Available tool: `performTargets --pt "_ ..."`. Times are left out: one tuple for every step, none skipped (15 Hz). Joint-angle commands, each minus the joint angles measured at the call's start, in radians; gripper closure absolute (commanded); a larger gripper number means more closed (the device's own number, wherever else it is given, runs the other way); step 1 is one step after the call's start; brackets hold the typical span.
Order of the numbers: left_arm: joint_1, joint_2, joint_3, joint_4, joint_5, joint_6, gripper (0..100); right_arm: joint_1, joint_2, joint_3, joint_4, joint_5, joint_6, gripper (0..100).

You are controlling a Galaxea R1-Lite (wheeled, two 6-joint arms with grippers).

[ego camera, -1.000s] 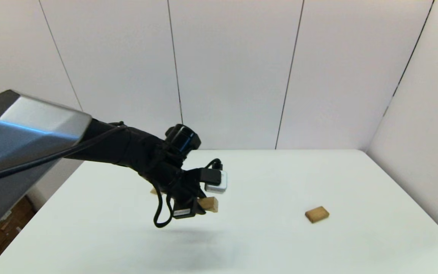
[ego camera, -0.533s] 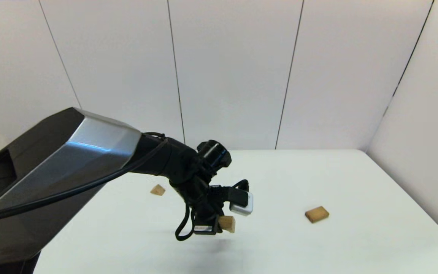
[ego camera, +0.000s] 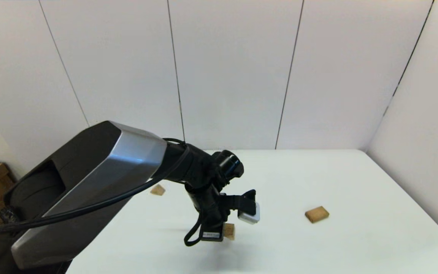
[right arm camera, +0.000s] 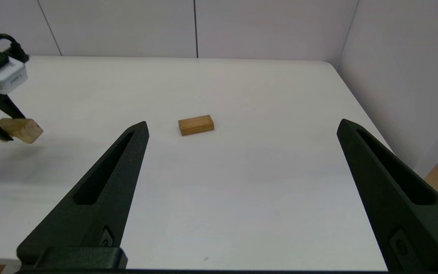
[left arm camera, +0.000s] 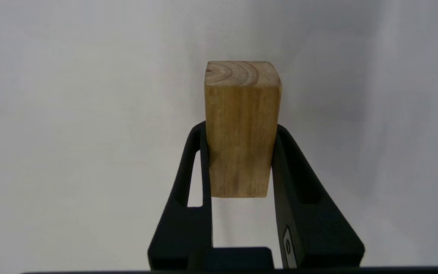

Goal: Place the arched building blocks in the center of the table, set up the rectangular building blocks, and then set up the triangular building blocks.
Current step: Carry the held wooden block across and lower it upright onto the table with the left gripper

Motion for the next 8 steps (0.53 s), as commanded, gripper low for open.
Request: performTargets --pt "-0.006 0.05 -0.052 0.021 0.006 -0.057 100 -0.001 -0.002 0.0 -0.001 0.0 0.0 0" --pt "-0.013 0.059 -0.072 0.029 0.017 -0.078 100 0.001 -0.002 0.0 -0.001 0.0 0.0 0" --pt "-0.017 0.065 -0.092 0.052 0.023 -0.093 100 -0.001 -0.002 0.0 -0.002 0.0 0.0 0" --pt "-0.02 0.071 -0.118 0.093 0.023 -0.104 100 0.001 -0.002 0.0 -0.001 0.0 0.0 0" --pt "-0.023 0.082 -0.141 0.126 0.023 -0.109 100 0.001 -0.002 0.0 -0.001 0.0 0.0 0" --pt "-0.025 0.086 -0.161 0.149 0.023 -0.116 100 0.001 -0.002 0.0 -0.001 0.0 0.0 0" --pt "-0.026 0.091 -0.17 0.158 0.023 -0.121 100 0.001 -0.002 0.0 -0.001 0.0 0.0 0" --pt "-0.026 0.096 -0.171 0.159 0.024 -0.121 100 -0.001 -0.002 0.0 -0.001 0.0 0.0 0"
